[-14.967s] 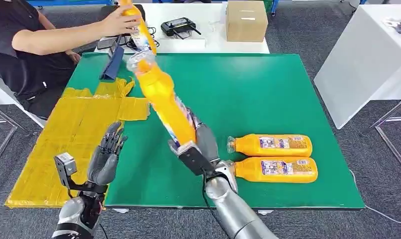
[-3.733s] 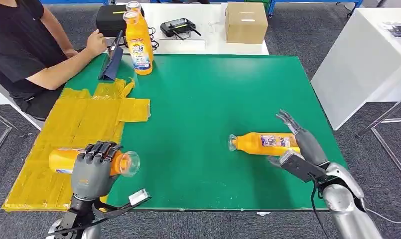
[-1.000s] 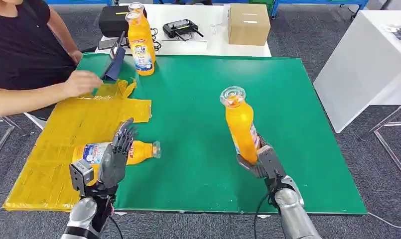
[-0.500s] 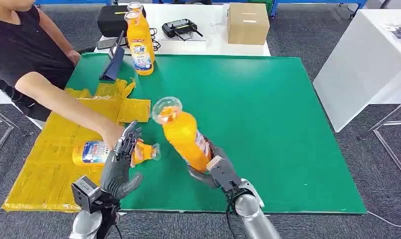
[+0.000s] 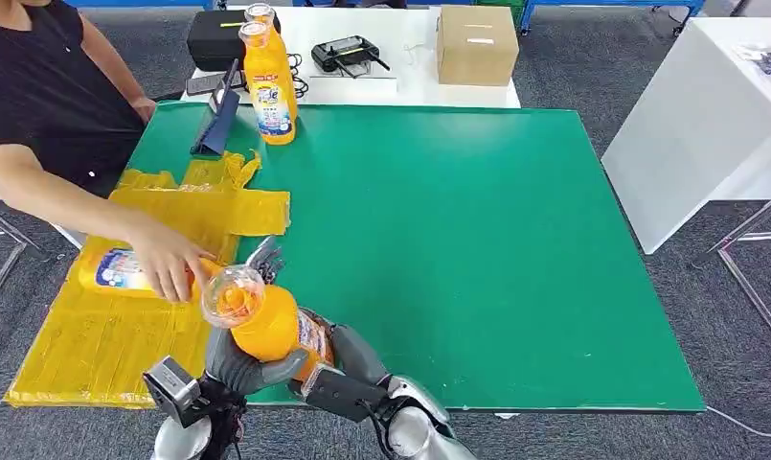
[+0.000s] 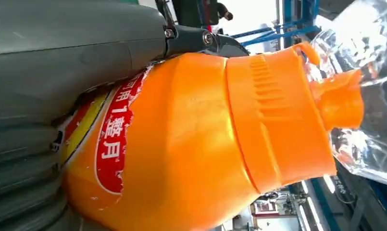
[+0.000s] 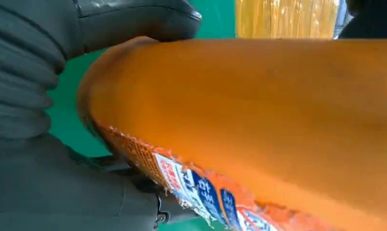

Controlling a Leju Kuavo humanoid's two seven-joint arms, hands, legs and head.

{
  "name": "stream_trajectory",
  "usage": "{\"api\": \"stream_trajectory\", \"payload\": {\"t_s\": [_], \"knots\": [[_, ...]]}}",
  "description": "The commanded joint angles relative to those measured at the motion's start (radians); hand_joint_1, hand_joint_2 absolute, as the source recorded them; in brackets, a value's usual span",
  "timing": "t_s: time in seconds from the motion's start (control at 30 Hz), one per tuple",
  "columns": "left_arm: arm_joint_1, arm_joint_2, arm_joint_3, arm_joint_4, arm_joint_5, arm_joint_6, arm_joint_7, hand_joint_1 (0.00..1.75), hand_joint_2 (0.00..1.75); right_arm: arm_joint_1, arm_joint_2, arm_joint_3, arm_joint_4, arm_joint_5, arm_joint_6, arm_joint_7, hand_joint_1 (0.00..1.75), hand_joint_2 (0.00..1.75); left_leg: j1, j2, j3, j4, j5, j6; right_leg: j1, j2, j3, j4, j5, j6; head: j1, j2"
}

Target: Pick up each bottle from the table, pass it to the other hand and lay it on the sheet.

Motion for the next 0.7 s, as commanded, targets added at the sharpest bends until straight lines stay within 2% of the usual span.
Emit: {"api": "stream_trajectory", "payload": {"t_s": [0.03, 0.3, 0.4, 0.43, 0.47, 0.5, 0.53, 0.57, 0.6, 0.63, 0.7], "knots": [[-0.024, 0.017, -0.010, 0.084, -0.004, -0.016, 0.008, 1.75, 1.75, -0.074, -0.008, 0.178, 0.059, 0.021, -0.007, 0.000, 1.75, 1.75, -0.002, 0.000, 0.003, -0.003, 0.001, 0.001, -0.001, 0.000, 0.001, -0.001, 0.000, 0.000, 0.000, 0.000], [-0.016, 0.017, -0.008, 0.067, -0.048, -0.009, -0.008, 1.75, 1.75, -0.077, -0.025, 0.154, 0.051, -0.001, -0.029, -0.006, 1.75, 1.75, -0.002, 0.000, 0.002, -0.002, 0.001, 0.001, -0.001, 0.000, 0.001, -0.001, 0.000, 0.001, 0.000, 0.000], [-0.012, 0.014, -0.003, 0.042, -0.110, 0.040, -0.024, 1.75, 1.75, -0.071, -0.039, 0.133, 0.007, 0.013, -0.070, -0.002, 1.75, 1.75, -0.002, 0.000, 0.001, -0.001, 0.001, 0.001, -0.001, -0.001, 0.000, 0.000, 0.000, 0.000, 0.000, 0.000], [-0.007, 0.011, 0.006, 0.022, -0.195, 0.123, -0.037, 1.75, 1.75, -0.053, -0.046, 0.109, -0.034, 0.030, -0.113, 0.005, 0.03, 1.75, -0.002, 0.000, 0.002, -0.002, 0.001, 0.002, -0.002, -0.001, 0.001, -0.001, 0.000, 0.001, 0.000, 0.000], [-0.012, 0.009, 0.017, 0.003, -0.280, 0.207, -0.042, 1.75, 1.75, -0.056, -0.066, 0.098, -0.067, 0.035, -0.111, 0.025, 0.00, 1.75, -0.002, 0.000, 0.002, -0.003, 0.001, 0.002, -0.002, -0.001, 0.001, -0.002, 0.001, 0.001, 0.000, 0.000], [-0.018, 0.014, 0.020, -0.002, -0.280, 0.206, -0.042, 1.75, 1.75, -0.060, -0.078, 0.089, -0.081, 0.025, -0.099, 0.026, 0.00, 1.75, -0.002, -0.001, 0.001, -0.001, 0.001, 0.001, -0.002, -0.001, 0.001, -0.001, 0.000, 0.001, 0.000, 0.000], [-0.026, 0.010, 0.048, -0.007, -0.367, 0.305, -0.029, 1.75, 1.75, -0.048, -0.095, 0.060, -0.129, 0.009, -0.087, 0.020, 0.00, 1.75, -0.003, -0.002, 0.001, -0.002, 0.001, 0.002, -0.002, -0.002, 0.001, -0.001, 0.000, 0.001, 0.000, 0.000], [-0.036, 0.015, 0.070, -0.002, -0.418, 0.374, -0.020, 1.75, 1.75, -0.038, -0.117, 0.046, -0.182, -0.006, -0.081, 0.000, 0.00, 1.75, -0.002, -0.002, 0.000, -0.001, 0.001, 0.002, -0.002, -0.002, 0.000, -0.001, 0.000, 0.001, 0.000, 0.000], [-0.040, 0.021, 0.080, -0.002, -0.418, 0.376, -0.021, 1.75, 1.75, -0.034, -0.131, 0.041, -0.209, -0.014, -0.066, 0.006, 0.00, 1.75, -0.001, -0.001, 0.000, -0.001, 0.001, 0.001, -0.001, -0.001, 0.000, 0.000, 0.000, 0.000, 0.000, 0.000], [-0.048, 0.020, 0.122, 0.006, -0.494, 0.473, -0.023, 1.75, 1.75, -0.021, -0.155, 0.028, -0.276, -0.034, -0.046, -0.012, 0.00, 1.75, -0.002, -0.002, 0.000, -0.001, 0.001, 0.001, -0.002, -0.002, 0.000, 0.000, 0.000, 0.001, -0.001, 0.000], [-0.060, 0.046, 0.159, 0.030, -0.591, 0.573, -0.016, 1.75, 1.75, -0.007, -0.198, 0.017, -0.390, -0.072, -0.020, -0.046, 0.00, 1.75, -0.002, -0.004, 0.000, -0.002, 0.002, 0.002, -0.002, -0.004, 0.000, -0.001, 0.001, 0.001, 0.000, 0.000]]}}
